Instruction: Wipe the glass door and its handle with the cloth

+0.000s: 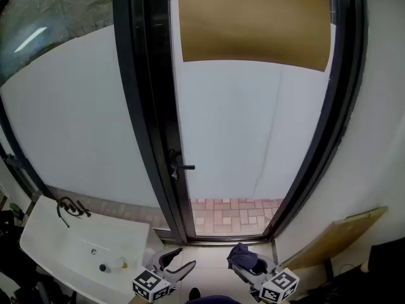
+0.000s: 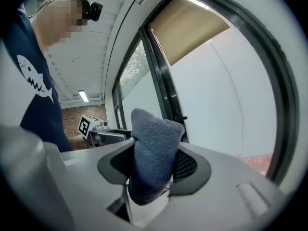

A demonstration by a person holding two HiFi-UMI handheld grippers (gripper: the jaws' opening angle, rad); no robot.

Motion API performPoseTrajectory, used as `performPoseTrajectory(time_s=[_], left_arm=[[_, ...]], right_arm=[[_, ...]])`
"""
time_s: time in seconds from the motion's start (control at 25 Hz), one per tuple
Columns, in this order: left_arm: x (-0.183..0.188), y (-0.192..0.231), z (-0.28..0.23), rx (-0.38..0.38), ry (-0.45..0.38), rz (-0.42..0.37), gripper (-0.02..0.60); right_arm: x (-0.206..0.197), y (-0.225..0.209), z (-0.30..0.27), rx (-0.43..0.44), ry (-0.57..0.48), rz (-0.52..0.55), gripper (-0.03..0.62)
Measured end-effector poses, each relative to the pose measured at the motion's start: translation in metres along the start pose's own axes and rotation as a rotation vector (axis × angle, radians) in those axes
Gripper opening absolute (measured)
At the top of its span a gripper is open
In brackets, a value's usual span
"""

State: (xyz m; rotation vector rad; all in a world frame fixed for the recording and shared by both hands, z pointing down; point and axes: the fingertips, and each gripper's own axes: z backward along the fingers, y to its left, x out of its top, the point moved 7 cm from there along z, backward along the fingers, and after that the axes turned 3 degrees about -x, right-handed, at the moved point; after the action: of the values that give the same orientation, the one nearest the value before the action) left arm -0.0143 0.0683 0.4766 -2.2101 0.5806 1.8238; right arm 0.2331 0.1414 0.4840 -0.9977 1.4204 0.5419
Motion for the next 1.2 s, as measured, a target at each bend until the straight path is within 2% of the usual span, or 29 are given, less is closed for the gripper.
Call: performPoseTrajectory(time_s=[0.2,0.6,0.8,1.0,1.2], left_arm=[[0.008,0.037,0.000,-0.007,-0.011,0.000,0.241],[0.027,0.111,-0.002,-0.056,-0.064,-0.035,0.241],[0.021,0.147,-0.003,-0.083,-0.065,-0.039,0.241],[0.016,0.163,-0.007,-0.109,-0.069,-0.020,0.241],[0.020,0.174,-0.012,-0.109,-0.081,-0.042,0.241]], right_arm=[[0.018,-0.006,-0.039,-0.013,-0.014,0.038,0.192],[0.070,-0.017,-0.138,-0.021,-0.013,0.253,0.192],[0.098,-0.025,-0.193,-0.048,-0.014,0.406,0.192],[0.139,-0.021,-0.242,-0.042,-0.009,0.542,0.192],[0.168,-0.019,-0.281,-0.031,-0.038,0.615,0.192]])
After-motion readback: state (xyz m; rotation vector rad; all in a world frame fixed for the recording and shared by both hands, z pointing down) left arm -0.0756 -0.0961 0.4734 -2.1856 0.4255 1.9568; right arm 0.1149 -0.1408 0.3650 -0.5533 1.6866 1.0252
